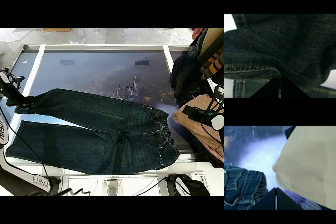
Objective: Fold the clothes and pants, and hang the long-sleeved shirts on hangers.
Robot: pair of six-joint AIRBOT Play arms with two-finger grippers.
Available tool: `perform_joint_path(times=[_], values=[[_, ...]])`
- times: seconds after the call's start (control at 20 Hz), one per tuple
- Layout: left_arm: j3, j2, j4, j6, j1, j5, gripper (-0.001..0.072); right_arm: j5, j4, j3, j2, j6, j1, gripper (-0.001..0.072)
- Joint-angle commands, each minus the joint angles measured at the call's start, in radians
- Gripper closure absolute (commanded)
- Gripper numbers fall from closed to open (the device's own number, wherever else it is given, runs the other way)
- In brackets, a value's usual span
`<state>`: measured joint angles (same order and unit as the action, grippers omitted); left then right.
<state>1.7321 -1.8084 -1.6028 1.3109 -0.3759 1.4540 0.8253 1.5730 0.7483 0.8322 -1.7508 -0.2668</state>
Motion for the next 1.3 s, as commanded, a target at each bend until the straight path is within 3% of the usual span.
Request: perform_joint_path(times=[0.0,0.25,0.35,0.4,0.75,0.95,1.1,1.15,1.2,1.25], values=[[0.03,-0.014,-0.002,0.035,0.003,-0.1,0.0688,-0.008,0.001,0.001,0.047,0.017,0.0,0.0687],[0.184,0.038,-0.002,0.016,0.043,-0.296,0.0688,-0.027,-0.012,0.001,0.171,0.017,0.0,0.0686],[0.159,0.069,0.009,-0.082,0.05,-0.28,0.069,-0.029,-0.021,0.001,0.205,0.017,0.0,0.0686],[0.119,0.084,0.009,-0.09,0.049,-0.283,0.069,-0.028,-0.026,0.001,0.218,0.017,0.0,0.0686],[-0.459,0.214,-0.03,-0.082,0.005,-0.356,0.0689,-0.029,-0.025,0.001,0.229,0.017,0.0,0.0686],[-0.508,0.213,-0.129,0.014,-0.04,-0.35,0.0688,-0.032,-0.024,0.001,0.229,0.017,0.0,0.0686],[-0.508,0.214,-0.159,0.017,-0.069,-0.401,0.068,-0.032,-0.025,0.001,0.229,0.017,0.0,0.0686],[-0.508,0.214,-0.158,0.017,-0.071,-0.424,0.055,-0.032,-0.025,0.001,0.229,0.017,0.0,0.0686],[-0.508,0.214,-0.159,0.017,-0.071,-0.443,0.0235,-0.032,-0.026,0.001,0.229,0.017,0.0,0.0686],[-0.508,0.214,-0.158,0.018,-0.071,-0.464,0.0007,-0.033,-0.026,0.001,0.229,0.016,0.0,0.0686]])
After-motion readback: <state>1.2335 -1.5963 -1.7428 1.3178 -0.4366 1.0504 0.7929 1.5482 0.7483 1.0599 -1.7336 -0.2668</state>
